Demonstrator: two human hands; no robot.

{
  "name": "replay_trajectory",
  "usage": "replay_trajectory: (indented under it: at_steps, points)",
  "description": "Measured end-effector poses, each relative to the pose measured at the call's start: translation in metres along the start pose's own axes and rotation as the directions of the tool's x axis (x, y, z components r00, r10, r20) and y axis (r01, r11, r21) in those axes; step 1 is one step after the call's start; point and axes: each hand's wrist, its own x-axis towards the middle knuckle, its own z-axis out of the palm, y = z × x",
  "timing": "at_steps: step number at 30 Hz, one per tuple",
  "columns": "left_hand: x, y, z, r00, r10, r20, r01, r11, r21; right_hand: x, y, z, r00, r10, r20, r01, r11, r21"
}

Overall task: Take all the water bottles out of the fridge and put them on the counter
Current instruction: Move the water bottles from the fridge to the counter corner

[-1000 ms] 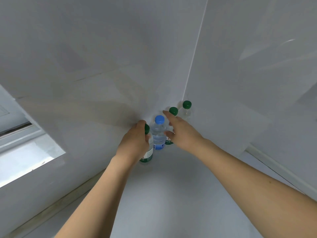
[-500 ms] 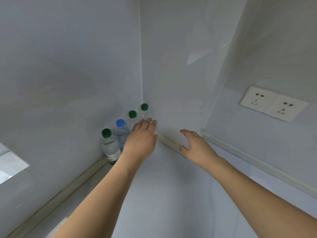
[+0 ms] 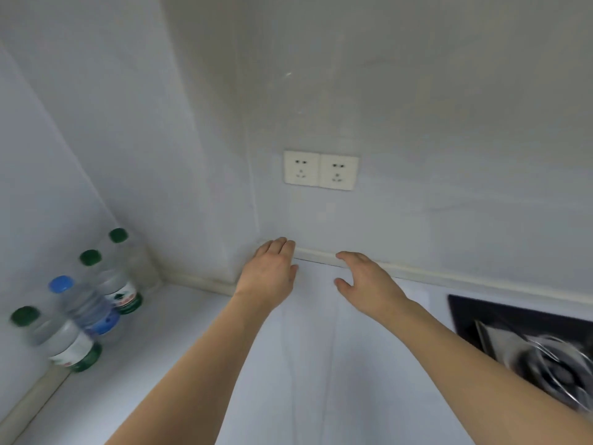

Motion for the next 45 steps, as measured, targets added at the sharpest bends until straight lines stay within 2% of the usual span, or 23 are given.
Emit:
replay_trajectory:
  at_steps: [6, 12, 17, 23, 29, 32, 35, 40, 45]
  points:
    - [0.017, 0.128, 0.017, 0.983, 0.175, 0.054, -0.175, 0.985, 0.000, -0.068, 0.099, -0.055, 0.985, 0.146, -0.095, -0.142, 0.989, 0.044]
    - [0.010, 0.274, 0.030, 0.929, 0.366, 0.061, -0.367, 0.930, 0.012, -0.163, 0.193, -0.111, 0.935, 0.296, -0.195, -0.279, 0.954, 0.113]
    - [-0.029, 0.418, 0.044, 0.840, 0.538, 0.063, -0.538, 0.843, -0.019, -0.271, 0.278, -0.157, 0.862, 0.422, -0.282, -0.390, 0.906, 0.164]
    - [-0.086, 0.564, 0.059, 0.729, 0.683, 0.048, -0.681, 0.730, -0.057, -0.396, 0.357, -0.203, 0.764, 0.512, -0.393, -0.488, 0.856, 0.168]
    - [-0.146, 0.701, 0.065, 0.590, 0.807, 0.023, -0.803, 0.589, -0.088, -0.527, 0.415, -0.238, 0.630, 0.617, -0.472, -0.608, 0.770, 0.194]
    - [-0.186, 0.774, 0.065, 0.483, 0.876, -0.013, -0.871, 0.478, -0.112, -0.599, 0.436, -0.256, 0.518, 0.689, -0.507, -0.687, 0.688, 0.232]
    - [-0.215, 0.826, 0.063, 0.396, 0.918, -0.020, -0.911, 0.389, -0.136, -0.647, 0.450, -0.270, 0.433, 0.721, -0.541, -0.732, 0.632, 0.256]
    - [-0.270, 0.914, 0.064, 0.222, 0.973, -0.057, -0.962, 0.210, -0.172, -0.737, 0.473, -0.283, 0.245, 0.784, -0.570, -0.802, 0.495, 0.336]
    - [-0.308, 0.973, 0.076, 0.110, 0.992, -0.063, -0.974, 0.095, -0.208, -0.796, 0.492, -0.285, 0.127, 0.815, -0.566, -0.835, 0.395, 0.383]
